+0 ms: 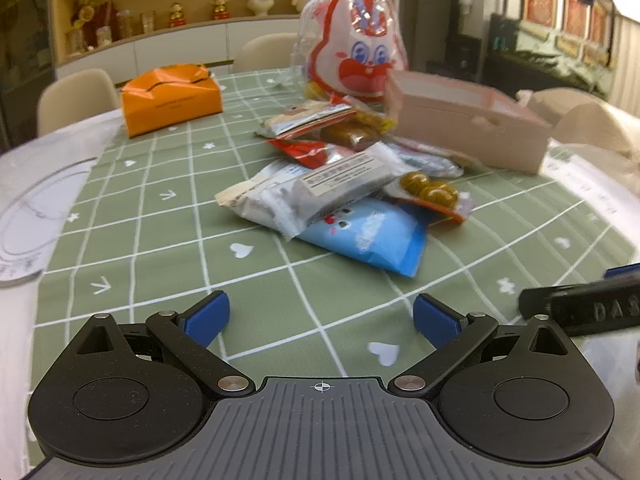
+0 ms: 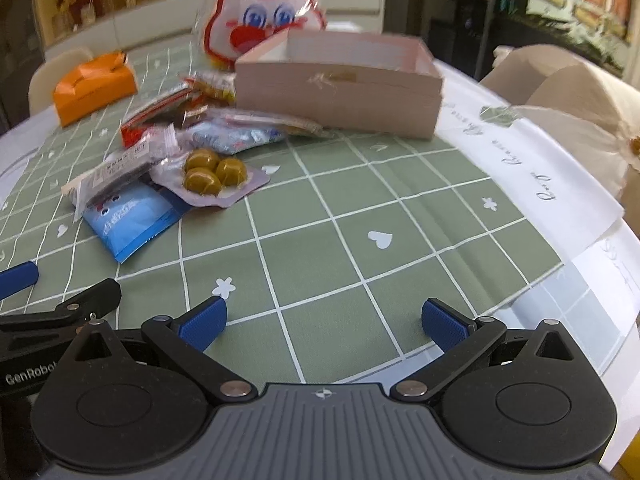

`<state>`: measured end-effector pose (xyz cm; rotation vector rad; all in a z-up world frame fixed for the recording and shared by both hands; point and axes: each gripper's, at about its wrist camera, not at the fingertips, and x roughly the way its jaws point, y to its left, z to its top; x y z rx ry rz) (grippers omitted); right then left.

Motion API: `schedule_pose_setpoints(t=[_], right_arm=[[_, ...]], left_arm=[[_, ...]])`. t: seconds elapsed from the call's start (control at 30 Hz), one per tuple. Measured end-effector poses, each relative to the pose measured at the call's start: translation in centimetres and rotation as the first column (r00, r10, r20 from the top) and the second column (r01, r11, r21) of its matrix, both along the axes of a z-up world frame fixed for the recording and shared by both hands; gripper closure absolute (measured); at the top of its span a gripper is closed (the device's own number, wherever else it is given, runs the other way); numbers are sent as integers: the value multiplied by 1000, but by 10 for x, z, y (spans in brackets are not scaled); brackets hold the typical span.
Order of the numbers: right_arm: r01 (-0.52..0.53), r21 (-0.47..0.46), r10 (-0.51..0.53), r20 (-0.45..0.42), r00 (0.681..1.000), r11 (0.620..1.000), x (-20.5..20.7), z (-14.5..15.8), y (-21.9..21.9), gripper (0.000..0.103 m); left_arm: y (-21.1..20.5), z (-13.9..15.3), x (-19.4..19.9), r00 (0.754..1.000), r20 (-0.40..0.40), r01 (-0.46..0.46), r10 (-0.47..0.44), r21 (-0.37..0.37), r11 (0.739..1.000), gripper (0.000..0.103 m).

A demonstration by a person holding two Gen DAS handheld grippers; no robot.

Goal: Organize snacks
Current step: 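Grasp the small cookie packet with the left tool while the right tool grasps the brown-ball blister pack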

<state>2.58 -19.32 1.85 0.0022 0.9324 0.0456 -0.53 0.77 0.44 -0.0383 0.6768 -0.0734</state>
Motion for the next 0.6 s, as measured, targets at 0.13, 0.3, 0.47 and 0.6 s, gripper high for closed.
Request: schedule_pose_setpoints(t=[0.13, 0.3, 0.47, 0.6], right_arm=[[9, 49, -10, 24, 1000, 999, 7, 37, -12, 15], [-39, 19, 35, 194, 980, 999, 18, 85, -22, 14], [-160, 77, 150, 126, 981, 984, 49, 90, -34, 12], [-261, 109, 254, 73, 964, 959, 51, 70, -43, 12]], left_arm=[[12, 21, 9, 996, -45, 67, -77, -196, 978, 3], [-2, 76, 34, 984, 93, 157, -152, -49, 986, 3], [-1, 76, 97, 982, -57, 176, -182, -99, 979, 3], [-11, 60, 122, 967, -136, 214, -216, -29, 976, 5]])
